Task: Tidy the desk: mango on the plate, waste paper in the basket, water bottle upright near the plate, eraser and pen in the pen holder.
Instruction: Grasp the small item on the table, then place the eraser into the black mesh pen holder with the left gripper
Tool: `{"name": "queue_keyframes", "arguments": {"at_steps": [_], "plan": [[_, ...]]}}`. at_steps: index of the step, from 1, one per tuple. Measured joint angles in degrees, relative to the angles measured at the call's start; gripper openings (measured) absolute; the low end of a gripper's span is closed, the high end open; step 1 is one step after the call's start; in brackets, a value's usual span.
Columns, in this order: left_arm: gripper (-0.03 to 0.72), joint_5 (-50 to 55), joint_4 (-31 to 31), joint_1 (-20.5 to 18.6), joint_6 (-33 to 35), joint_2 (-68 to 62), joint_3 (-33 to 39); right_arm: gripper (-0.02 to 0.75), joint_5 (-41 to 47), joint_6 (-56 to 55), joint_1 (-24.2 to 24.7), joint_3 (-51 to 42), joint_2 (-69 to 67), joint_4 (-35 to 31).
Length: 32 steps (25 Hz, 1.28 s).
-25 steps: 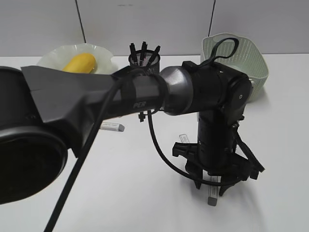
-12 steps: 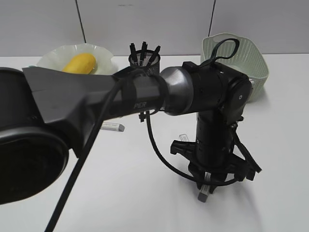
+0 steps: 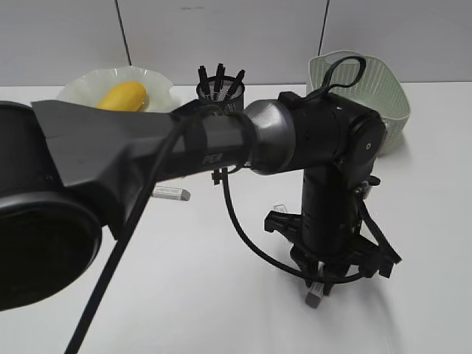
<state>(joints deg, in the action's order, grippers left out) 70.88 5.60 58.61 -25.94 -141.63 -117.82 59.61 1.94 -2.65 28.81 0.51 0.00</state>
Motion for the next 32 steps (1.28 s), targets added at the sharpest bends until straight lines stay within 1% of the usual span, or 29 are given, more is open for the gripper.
{"name": "queue_keyframes", "arguments": {"at_steps": [4, 13, 15, 20, 22, 26, 32], "plan": [[0.155, -0.7, 0.8, 0.0, 0.2, 2.1, 0.0, 0.439, 0.0, 0.0, 0.0, 0.0, 0.0, 0.0], [0.155, -1.0, 0.4, 0.1, 0.3, 12.0, 0.6, 0.438, 0.0, 0.0, 0.0, 0.0, 0.0, 0.0], [0.155, -1.2, -0.6, 0.1, 0.2, 15.0, 2.7, 0.438, 0.0, 0.0, 0.0, 0.0, 0.0, 0.0], [0.155, -1.0, -5.6, -1.0, -2.2, 22.7, 11.5, 0.438, 0.0, 0.0, 0.0, 0.0, 0.0, 0.0], [0.155, -1.0, -6.5, -2.4, -2.6, 25.4, 13.5, 0.438, 0.0, 0.0, 0.0, 0.0, 0.0, 0.0], [0.155, -0.8, -9.2, -6.9, -2.7, 28.7, 14.3, 0.438, 0.0, 0.0, 0.0, 0.0, 0.0, 0.0], [0.155, -1.5, -10.5, -15.2, -1.6, 31.5, 14.3, 0.438, 0.0, 0.0, 0.0, 0.0, 0.0, 0.0]]}}
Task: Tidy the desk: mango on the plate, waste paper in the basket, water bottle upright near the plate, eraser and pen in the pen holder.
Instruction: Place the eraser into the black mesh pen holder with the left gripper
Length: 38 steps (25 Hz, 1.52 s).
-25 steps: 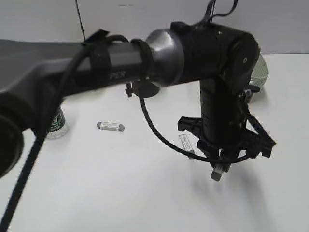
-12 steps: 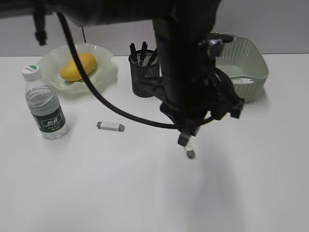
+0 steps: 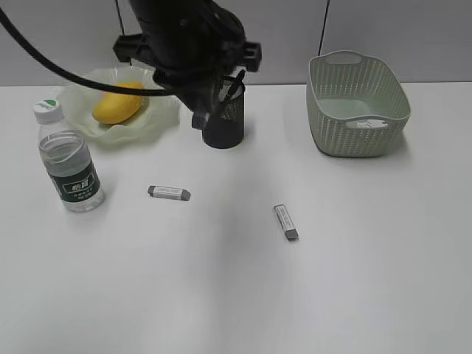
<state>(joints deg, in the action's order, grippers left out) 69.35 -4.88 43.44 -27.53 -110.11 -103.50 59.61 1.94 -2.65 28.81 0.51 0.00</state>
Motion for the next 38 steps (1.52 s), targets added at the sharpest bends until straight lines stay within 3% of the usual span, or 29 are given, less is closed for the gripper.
{"name": "queue_keyframes", "arguments": {"at_steps": [7, 13, 27, 38], "plan": [[0.155, -13.3, 3.2, -8.8, 4.4, 0.2, 0.0, 0.438, 0.0, 0.0, 0.0, 0.0, 0.0, 0.0], [0.155, -26.0, 7.8, -13.6, 8.7, -0.9, 0.0, 0.438, 0.0, 0.0, 0.0, 0.0, 0.0, 0.0], [0.155, -49.3, 8.5, -14.2, 14.8, -9.7, 0.1, 0.438, 0.0, 0.0, 0.0, 0.0, 0.0, 0.0], [0.155, -53.9, 8.5, -14.3, 15.6, -14.8, 0.3, 0.438, 0.0, 0.0, 0.0, 0.0, 0.0, 0.0]]}}
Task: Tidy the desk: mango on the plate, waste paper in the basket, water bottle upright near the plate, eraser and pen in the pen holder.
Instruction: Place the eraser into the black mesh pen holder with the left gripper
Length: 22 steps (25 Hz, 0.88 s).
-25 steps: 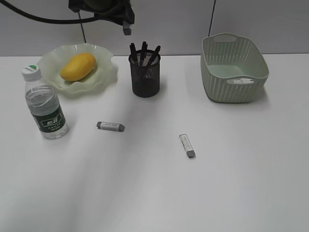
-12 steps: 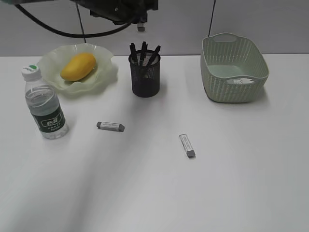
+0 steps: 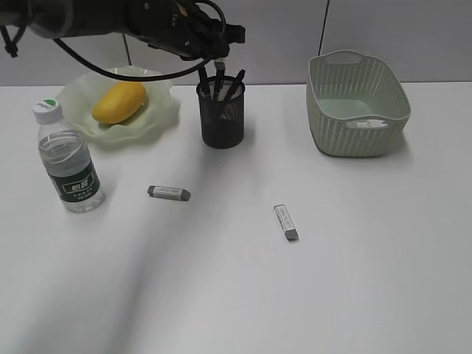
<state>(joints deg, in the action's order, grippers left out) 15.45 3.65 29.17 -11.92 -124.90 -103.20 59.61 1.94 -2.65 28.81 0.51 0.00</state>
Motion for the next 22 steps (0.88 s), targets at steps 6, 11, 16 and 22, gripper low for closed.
{"name": "queue_keyframes", "arguments": {"at_steps": [6, 11, 16, 22], "plan": [[0.155, -0.2, 0.1, -0.2, 0.0, 0.0, 0.0, 0.438, 0.0, 0.0, 0.0, 0.0, 0.0, 0.0], [0.149, -0.2, 0.2, -0.2, 0.0, 0.0, 0.0, 0.438, 0.0, 0.0, 0.0, 0.0, 0.0, 0.0], [0.149, -0.7, 0.2, -0.2, 0.0, -0.7, 0.0, 0.438, 0.0, 0.0, 0.0, 0.0, 0.0, 0.0], [0.149, -1.4, 0.2, -0.2, 0.0, -2.6, 0.0, 0.438, 0.0, 0.0, 0.0, 0.0, 0.0, 0.0]]}}
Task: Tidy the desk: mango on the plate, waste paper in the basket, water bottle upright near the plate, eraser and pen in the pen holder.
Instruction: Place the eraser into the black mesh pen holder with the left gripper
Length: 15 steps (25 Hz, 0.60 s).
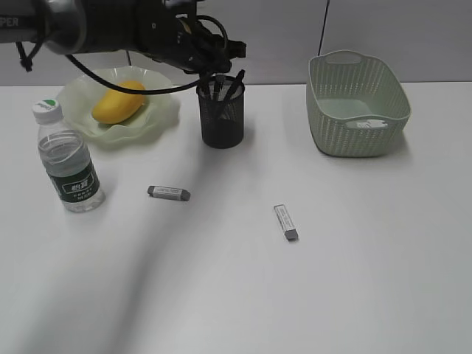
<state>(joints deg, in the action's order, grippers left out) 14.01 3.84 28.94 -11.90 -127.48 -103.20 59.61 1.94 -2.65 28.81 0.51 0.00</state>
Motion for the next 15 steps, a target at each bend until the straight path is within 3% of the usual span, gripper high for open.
{"name": "queue_keyframes", "arguments": {"at_steps": [15], "plan": [[0.149, -1.0, -0.2, -0.1, 1.5, -3.1, 0.1, 0.438, 0.0, 0.0, 0.0, 0.0, 0.0, 0.0]]}}
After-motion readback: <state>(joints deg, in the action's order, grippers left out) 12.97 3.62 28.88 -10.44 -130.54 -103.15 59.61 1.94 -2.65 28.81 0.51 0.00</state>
